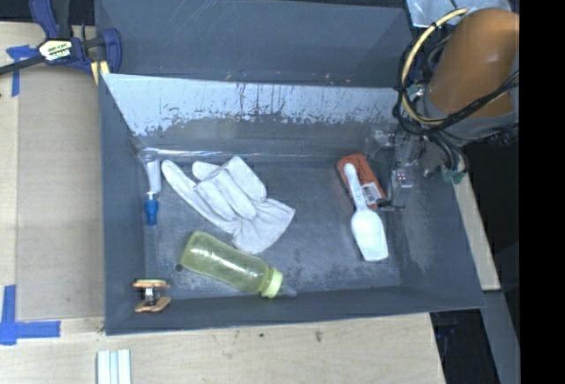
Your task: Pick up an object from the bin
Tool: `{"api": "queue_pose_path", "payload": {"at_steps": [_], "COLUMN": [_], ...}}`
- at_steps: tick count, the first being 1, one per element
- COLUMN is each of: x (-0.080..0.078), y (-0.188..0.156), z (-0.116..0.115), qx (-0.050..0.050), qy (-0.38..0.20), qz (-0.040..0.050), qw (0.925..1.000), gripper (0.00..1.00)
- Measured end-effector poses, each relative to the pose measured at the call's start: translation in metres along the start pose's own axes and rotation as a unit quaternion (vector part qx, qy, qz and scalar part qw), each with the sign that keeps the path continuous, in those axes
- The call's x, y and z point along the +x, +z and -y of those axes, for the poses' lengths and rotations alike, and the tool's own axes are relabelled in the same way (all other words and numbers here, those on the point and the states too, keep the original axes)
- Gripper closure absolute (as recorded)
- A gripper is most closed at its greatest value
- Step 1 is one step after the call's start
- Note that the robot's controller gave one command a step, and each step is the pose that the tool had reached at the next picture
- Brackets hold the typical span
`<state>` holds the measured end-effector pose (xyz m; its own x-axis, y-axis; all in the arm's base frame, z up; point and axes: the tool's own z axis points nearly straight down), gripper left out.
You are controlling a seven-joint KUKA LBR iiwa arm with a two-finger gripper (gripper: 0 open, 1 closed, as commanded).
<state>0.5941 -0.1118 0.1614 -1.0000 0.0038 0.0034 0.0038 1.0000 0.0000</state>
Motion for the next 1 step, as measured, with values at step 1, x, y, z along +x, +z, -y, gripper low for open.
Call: {"api": "queue_pose_path", "payload": {"at_steps": [1], "x": [-0.0012], "y": [-0.0049], "z": [-0.0005], "qx": [0.0], "qy": [-0.001], "qz": [0.0035], "qw": [1.0], "gripper": [0.0]}}
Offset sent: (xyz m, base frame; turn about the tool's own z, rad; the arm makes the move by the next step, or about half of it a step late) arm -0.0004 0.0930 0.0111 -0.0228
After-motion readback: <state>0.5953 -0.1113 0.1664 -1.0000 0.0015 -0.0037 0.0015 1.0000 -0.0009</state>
